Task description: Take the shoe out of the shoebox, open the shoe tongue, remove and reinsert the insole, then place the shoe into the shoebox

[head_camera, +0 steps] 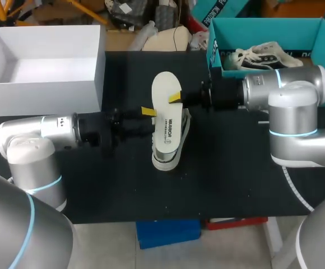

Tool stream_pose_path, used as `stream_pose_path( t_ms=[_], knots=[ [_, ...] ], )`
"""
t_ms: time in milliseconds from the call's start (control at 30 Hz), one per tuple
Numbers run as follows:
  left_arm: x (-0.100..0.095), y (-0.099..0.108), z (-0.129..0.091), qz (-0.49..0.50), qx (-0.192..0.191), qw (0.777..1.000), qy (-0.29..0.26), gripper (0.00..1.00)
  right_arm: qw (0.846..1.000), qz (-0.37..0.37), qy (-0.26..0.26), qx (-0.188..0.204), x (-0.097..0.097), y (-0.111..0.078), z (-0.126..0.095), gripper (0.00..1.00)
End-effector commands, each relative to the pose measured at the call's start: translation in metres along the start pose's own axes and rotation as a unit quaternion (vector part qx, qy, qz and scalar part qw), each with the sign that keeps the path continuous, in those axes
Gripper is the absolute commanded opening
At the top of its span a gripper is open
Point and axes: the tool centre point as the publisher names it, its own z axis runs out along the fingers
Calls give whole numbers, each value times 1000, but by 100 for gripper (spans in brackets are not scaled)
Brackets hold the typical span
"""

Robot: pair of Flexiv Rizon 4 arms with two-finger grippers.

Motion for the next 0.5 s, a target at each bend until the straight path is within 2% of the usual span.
stream_pose_path(
  t_ms=[33,67,133,200,233,267,333,400,500],
  knots=[
    [5,8,15,0,4,1000,-7,31,1000,0,-1,0,0,0,1,0],
    [5,9,17,3,5,1000,-6,24,1000,0,-1,0,0,0,1,0],
    [5,10,21,4,9,1000,-7,26,1000,0,-1,0,0,0,1,0],
    [5,11,24,5,10,1000,-8,23,1000,0,-1,0,0,0,1,0],
    [5,12,25,6,10,1000,-8,20,1000,0,-1,0,0,0,1,0],
    [5,13,26,7,11,1000,-8,12,1000,0,-1,0,0,0,1,0],
    [4,15,27,9,11,1000,-8,13,1000,0,-1,0,0,0,1,0],
    [4,16,27,10,11,1000,-8,18,1000,0,-1,0,0,0,1,0],
    [5,18,28,11,11,1000,-9,19,1000,0,-1,0,0,0,1,0]
  ],
)
